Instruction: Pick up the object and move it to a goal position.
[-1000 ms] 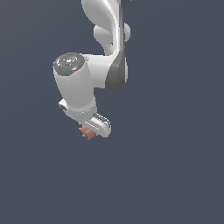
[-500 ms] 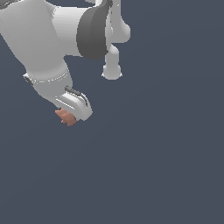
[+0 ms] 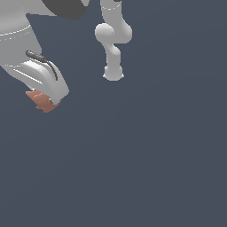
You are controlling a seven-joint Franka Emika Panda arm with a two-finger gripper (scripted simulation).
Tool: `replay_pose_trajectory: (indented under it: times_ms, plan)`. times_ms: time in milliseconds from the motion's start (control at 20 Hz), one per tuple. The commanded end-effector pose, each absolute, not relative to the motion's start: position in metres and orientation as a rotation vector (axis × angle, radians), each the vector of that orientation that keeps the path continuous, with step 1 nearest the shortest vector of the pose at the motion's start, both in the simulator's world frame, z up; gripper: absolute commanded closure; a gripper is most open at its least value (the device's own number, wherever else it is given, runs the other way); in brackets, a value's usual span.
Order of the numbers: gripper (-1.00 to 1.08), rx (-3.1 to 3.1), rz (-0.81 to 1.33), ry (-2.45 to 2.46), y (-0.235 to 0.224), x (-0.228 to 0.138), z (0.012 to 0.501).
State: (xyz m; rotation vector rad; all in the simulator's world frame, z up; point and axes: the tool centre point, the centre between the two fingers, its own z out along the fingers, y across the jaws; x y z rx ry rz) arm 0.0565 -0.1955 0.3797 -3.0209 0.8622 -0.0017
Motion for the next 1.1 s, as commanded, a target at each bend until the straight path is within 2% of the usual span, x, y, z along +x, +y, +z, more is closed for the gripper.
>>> replay_pose_trajectory:
  times_ms: [0, 450, 1050]
  plan:
    - [1.08, -3.021, 0.000, 0.861, -0.204, 0.057, 0.395]
    - [1.08, -3.022, 0.000, 0.860, -0.222, 0.058, 0.428]
    - [1.08, -3.021, 0.000, 0.861, -0.228, 0.060, 0.439]
